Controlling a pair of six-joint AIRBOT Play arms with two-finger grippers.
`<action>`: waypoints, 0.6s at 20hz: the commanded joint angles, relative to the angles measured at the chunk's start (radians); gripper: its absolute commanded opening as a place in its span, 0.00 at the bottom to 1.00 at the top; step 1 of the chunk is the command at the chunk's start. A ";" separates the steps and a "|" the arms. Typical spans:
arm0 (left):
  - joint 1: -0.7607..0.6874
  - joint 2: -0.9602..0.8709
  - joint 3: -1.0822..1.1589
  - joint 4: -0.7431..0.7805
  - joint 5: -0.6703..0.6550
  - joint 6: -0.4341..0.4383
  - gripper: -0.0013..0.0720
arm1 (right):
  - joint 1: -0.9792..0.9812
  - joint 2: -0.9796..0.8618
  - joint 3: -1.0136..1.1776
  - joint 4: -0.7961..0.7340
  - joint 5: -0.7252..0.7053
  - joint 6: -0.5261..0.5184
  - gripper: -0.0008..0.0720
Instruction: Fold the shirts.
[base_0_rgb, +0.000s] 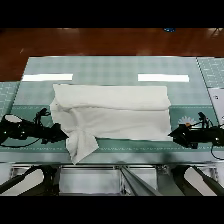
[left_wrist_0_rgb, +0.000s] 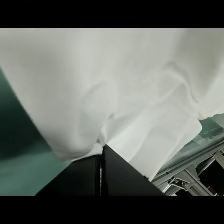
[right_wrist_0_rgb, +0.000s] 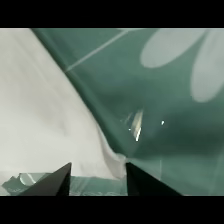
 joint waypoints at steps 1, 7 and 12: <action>0.000 0.000 0.010 -0.008 -0.007 0.002 0.05 | 0.065 -0.070 -0.010 0.116 -0.137 -0.028 0.57; 0.000 -0.001 0.246 -0.019 -0.095 0.002 0.05 | 0.118 -0.116 0.156 0.301 -0.068 -0.223 0.05; -0.023 -0.068 0.527 -0.056 -0.020 -0.087 0.05 | 0.134 -0.176 0.401 0.303 -0.047 -0.190 0.04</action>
